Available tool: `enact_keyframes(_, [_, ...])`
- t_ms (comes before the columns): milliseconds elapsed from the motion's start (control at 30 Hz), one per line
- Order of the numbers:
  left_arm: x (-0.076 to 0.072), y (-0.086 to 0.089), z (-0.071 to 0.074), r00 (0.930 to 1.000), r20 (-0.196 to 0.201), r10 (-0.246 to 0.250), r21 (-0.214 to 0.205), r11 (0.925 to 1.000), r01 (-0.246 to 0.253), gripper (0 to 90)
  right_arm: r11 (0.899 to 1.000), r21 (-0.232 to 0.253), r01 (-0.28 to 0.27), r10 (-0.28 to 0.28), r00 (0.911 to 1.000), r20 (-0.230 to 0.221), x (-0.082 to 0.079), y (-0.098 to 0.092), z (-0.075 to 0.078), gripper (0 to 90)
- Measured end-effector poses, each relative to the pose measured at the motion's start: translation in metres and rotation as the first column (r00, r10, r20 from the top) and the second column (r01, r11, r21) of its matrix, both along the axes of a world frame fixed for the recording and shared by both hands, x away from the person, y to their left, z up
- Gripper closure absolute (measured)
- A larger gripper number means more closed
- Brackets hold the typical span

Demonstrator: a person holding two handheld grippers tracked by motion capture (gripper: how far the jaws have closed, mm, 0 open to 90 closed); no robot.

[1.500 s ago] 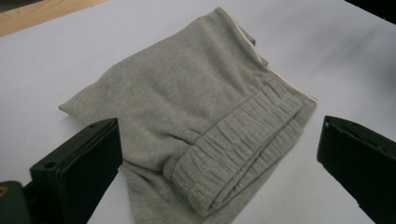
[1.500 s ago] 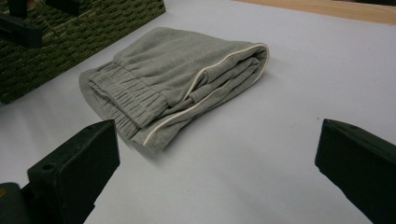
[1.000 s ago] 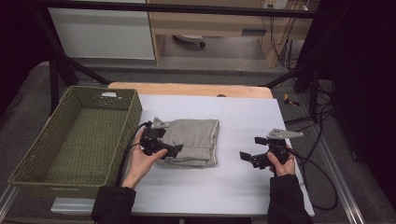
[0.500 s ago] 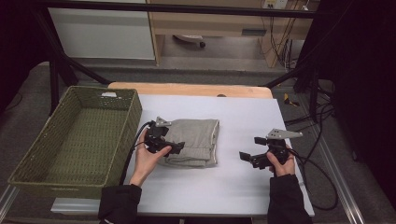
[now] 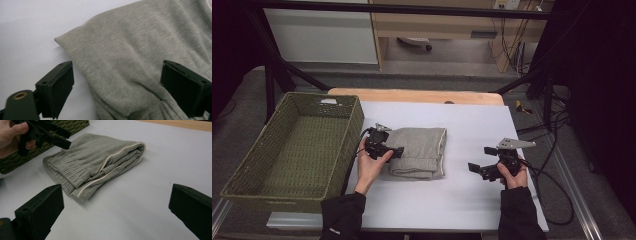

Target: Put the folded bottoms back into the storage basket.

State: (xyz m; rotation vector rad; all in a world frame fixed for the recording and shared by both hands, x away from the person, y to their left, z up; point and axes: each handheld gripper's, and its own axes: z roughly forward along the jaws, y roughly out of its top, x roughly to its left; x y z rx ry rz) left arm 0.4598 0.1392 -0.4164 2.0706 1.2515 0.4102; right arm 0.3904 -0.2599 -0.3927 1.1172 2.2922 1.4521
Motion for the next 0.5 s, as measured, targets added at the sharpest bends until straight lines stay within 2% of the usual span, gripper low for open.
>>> enact_keyframes(100, [0.004, 0.001, -0.005, 0.9996, -0.025, 0.01, 0.009, 0.9999, -0.01, 17.6, 1.0, 0.001, -0.001, 0.001, 1.0, -0.005, 0.0, 0.0, 0.0, 0.6])
enact_keyframes(333, [0.007, 0.004, -0.01, 0.9991, -0.036, 0.024, 0.032, 0.9992, -0.023, 25.8, 1.0, 0.001, -0.001, 0.001, 1.0, -0.003, 0.0, 0.0, 0.0, 0.6])
enact_keyframes(500, [0.009, 0.005, -0.014, 0.9984, -0.051, 0.024, 0.02, 0.9995, -0.023, 35.6, 1.0, 0.001, 0.0, 0.0, 1.0, -0.004, 0.0, 0.0, 0.0, 0.6])
